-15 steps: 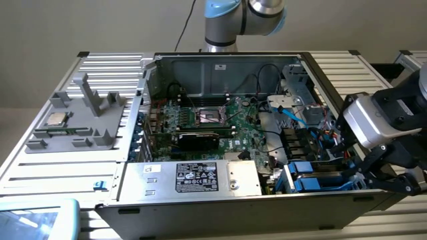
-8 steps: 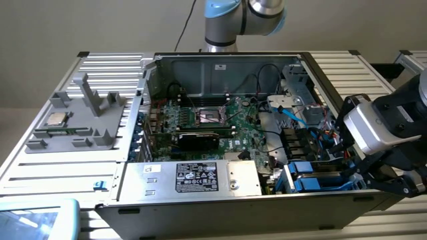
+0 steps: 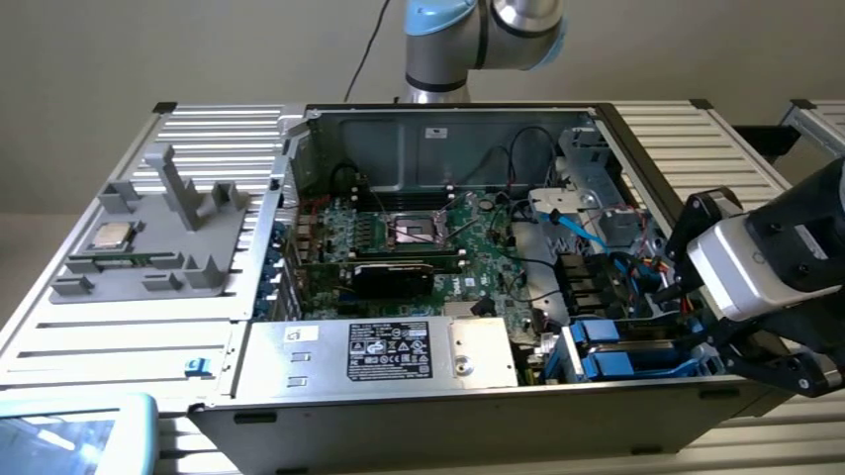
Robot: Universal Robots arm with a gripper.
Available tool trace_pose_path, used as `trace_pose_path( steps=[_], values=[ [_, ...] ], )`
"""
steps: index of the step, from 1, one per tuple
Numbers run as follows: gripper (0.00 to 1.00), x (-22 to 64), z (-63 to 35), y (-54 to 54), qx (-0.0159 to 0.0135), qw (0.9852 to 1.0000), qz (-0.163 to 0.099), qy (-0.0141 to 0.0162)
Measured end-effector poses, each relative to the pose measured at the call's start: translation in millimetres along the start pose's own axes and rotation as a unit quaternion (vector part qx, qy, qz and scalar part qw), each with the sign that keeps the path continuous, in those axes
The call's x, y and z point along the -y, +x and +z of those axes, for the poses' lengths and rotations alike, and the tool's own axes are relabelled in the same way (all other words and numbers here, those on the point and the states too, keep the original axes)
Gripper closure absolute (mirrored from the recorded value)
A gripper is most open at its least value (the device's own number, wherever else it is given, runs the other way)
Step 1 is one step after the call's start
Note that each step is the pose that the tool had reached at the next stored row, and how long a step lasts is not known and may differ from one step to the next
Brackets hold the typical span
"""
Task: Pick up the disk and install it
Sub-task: 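Insert the first disk wire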
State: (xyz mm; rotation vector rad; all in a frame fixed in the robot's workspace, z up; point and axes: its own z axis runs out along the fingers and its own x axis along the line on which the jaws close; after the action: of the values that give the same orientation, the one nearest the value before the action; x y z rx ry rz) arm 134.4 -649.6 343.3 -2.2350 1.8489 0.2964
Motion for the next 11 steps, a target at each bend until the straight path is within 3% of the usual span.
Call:
trace_pose_path(
  steps=[2,9,11],
  values=[
    [0.56,-0.3,0.1,1.9,0.0078,1.0,0.0,0.0014],
    [0.56,-0.3,0.1,2.0,0.0087,1.0,-0.001,0.0015],
    [0.56,-0.6,-0.3,3.7,0.0114,0.9999,-0.001,0.002]
  ],
)
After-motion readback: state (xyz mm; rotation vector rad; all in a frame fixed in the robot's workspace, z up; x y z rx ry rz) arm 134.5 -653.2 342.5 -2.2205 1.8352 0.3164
